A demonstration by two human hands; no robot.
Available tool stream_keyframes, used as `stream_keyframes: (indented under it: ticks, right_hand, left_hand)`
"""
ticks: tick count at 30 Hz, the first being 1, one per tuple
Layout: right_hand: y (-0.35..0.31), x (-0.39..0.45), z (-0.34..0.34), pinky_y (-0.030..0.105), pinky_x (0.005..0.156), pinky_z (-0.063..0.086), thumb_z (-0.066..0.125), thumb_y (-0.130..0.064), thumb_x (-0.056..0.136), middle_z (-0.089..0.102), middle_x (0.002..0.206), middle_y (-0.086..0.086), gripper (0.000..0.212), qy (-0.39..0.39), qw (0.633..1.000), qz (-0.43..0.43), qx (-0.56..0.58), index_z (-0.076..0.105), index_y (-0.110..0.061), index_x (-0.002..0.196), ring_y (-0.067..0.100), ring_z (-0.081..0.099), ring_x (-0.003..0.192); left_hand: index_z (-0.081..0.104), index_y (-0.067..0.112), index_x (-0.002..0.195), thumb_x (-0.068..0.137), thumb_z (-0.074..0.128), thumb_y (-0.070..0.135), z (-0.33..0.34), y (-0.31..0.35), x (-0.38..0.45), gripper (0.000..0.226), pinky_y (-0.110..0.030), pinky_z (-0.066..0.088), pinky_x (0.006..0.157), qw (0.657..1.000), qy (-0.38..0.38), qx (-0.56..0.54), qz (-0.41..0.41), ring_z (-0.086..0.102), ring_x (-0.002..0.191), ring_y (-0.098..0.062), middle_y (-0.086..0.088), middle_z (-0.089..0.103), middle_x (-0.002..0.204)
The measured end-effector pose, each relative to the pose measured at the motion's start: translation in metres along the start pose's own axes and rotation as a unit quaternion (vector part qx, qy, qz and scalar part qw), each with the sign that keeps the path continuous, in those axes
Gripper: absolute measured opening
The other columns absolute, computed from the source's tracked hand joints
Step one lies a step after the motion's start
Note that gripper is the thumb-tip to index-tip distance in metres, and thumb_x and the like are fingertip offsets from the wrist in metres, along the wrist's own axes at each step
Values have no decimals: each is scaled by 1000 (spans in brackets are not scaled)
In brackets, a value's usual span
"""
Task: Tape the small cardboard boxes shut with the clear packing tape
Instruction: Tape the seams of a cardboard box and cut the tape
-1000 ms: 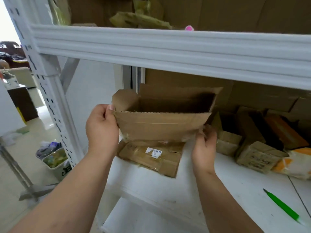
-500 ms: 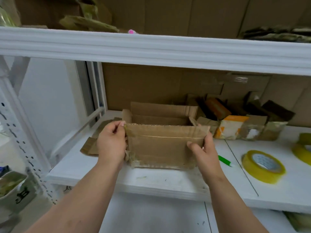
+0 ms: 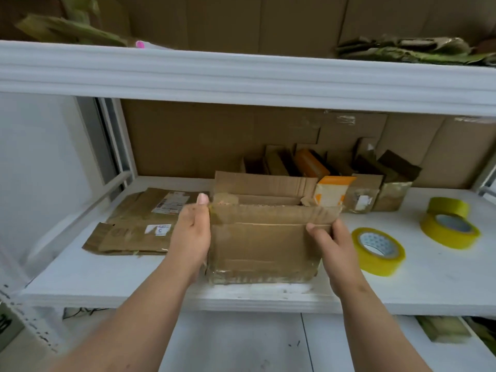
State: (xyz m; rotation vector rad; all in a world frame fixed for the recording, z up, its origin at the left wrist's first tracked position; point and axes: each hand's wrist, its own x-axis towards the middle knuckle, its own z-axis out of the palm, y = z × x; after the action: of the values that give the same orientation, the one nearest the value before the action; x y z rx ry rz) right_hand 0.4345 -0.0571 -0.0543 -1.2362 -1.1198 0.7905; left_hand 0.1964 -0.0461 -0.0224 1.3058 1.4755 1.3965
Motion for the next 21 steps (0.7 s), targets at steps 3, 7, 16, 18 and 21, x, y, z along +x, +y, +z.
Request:
stream_keyframes:
  ticks: [3,7,16,18,21]
  right_hand:
    - [4,3,-8,22,76,43,64,-26,93,60,118,1,17,-23,999,4,-28,62,-30,109,9,56,107]
    - [2,14,-14,18,80,40,58,-33,96,52,121,0,10,-37,998,-4,-48,63,-28,103,4,51,108]
    - [5,33,-3,32,77,45,62,-34,94,59,119,3,12,-3,999,23,-24,58,-30,104,15,57,100]
    - [3,34,-4,26,72,43,63,-28,94,57,115,-5,26,-7,1000,25,-15,54,-29,118,7,55,97]
    - [-2,41,-8,22,76,43,65,-23,94,50,113,-15,55,-38,999,27,-21,39,-36,140,6,52,101]
  left_hand:
    - [56,30,123,66,18,97,7,-16,-3,96,-34,38,102,998,-10,-12,-63,54,122,-16,10,60,120]
    - [55,32,120,49,14,106,4,-10,-3,110,-45,40,107,998,-14,12,-67,54,115,-18,3,59,121]
    - [65,32,112,93,65,32,5,-14,-6,19,-37,51,95,999,3,6,-35,60,103,-14,4,61,111]
    - [47,34,132,89,71,25,6,-14,-3,49,-38,50,91,998,24,-25,-60,59,100,-18,-3,56,110]
    - [29,37,146,89,71,15,6,-9,4,74,-34,49,88,998,10,-17,-60,55,94,-14,-1,50,113]
